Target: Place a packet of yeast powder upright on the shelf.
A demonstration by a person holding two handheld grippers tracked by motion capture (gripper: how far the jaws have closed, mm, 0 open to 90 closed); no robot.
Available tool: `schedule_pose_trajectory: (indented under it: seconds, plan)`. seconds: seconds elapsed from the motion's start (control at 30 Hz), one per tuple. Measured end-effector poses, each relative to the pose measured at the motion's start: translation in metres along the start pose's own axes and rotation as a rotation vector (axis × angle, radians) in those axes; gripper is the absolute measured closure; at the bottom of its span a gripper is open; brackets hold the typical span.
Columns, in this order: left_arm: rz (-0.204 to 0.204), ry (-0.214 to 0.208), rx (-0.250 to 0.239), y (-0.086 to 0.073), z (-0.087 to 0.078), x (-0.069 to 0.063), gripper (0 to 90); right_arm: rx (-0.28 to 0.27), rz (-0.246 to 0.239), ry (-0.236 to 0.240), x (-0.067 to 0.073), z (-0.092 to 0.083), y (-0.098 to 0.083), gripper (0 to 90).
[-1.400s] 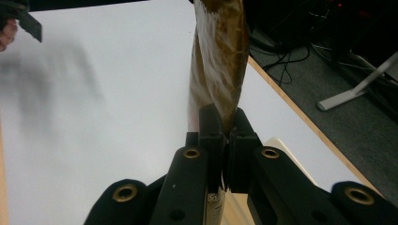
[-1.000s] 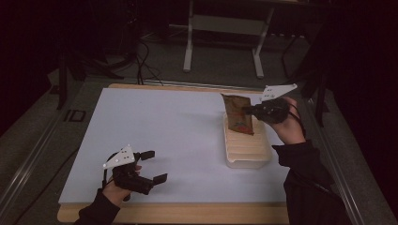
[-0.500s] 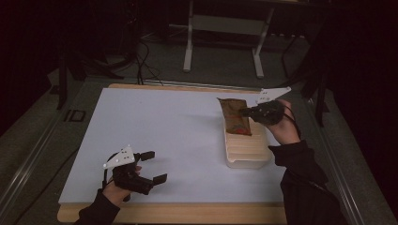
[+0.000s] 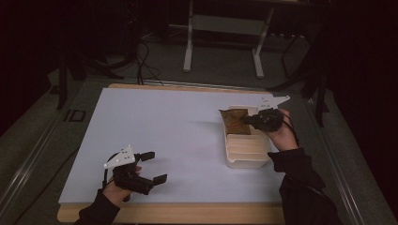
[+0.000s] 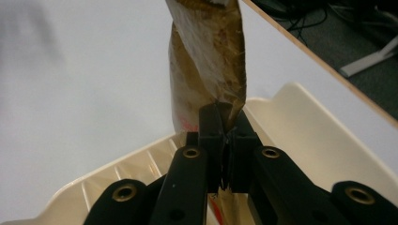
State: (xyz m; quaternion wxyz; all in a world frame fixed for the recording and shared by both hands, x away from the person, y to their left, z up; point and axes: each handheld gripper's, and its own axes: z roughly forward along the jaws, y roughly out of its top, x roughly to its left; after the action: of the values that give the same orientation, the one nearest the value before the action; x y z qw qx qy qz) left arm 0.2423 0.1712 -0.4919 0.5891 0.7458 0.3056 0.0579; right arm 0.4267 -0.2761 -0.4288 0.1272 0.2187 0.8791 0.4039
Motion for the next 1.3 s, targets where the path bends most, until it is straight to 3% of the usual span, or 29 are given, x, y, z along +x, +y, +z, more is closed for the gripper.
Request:
schedule_pose_trajectory:
  seconds: [0.17, 0.23, 0.37, 0.57, 0.67, 0.87, 1.0, 1.17, 1.3]
  plan:
    - [0.0, -0.003, 0.0, 0.0, 0.001, 0.0, 1.1, 0.003, 0.043, -0.027, -0.002, -0.004, -0.003, 78.9]
    - [0.0, -0.003, 0.002, 0.0, 0.001, 0.0, 1.1, 0.014, 0.049, -0.084, 0.001, -0.006, -0.001, 71.0]
    - [0.003, -0.003, 0.004, 0.0, 0.001, -0.001, 1.1, -0.024, 0.101, -0.115, 0.001, -0.016, 0.003, 62.4]
    - [0.003, -0.007, 0.007, -0.001, 0.002, -0.001, 1.1, -0.074, 0.113, -0.148, 0.004, -0.035, 0.006, 53.7]
    - [0.006, -0.009, 0.013, -0.001, 0.003, -0.001, 1.1, -0.104, 0.127, -0.144, 0.005, -0.043, 0.008, 51.4]
    - [0.009, -0.009, 0.014, -0.001, 0.003, -0.002, 1.1, -0.128, 0.103, -0.146, 0.012, -0.051, 0.017, 49.4]
    - [0.014, -0.008, 0.012, 0.0, 0.003, -0.003, 1.1, -0.178, 0.095, -0.13, 0.025, -0.063, 0.03, 46.4]
    - [0.049, -0.004, 0.002, 0.001, 0.003, -0.005, 1.0, -0.194, 0.069, -0.114, 0.043, -0.07, 0.04, 41.9]
    - [0.05, -0.005, 0.002, 0.001, 0.003, -0.006, 1.1, -0.214, 0.057, -0.106, 0.057, -0.073, 0.045, 37.5]
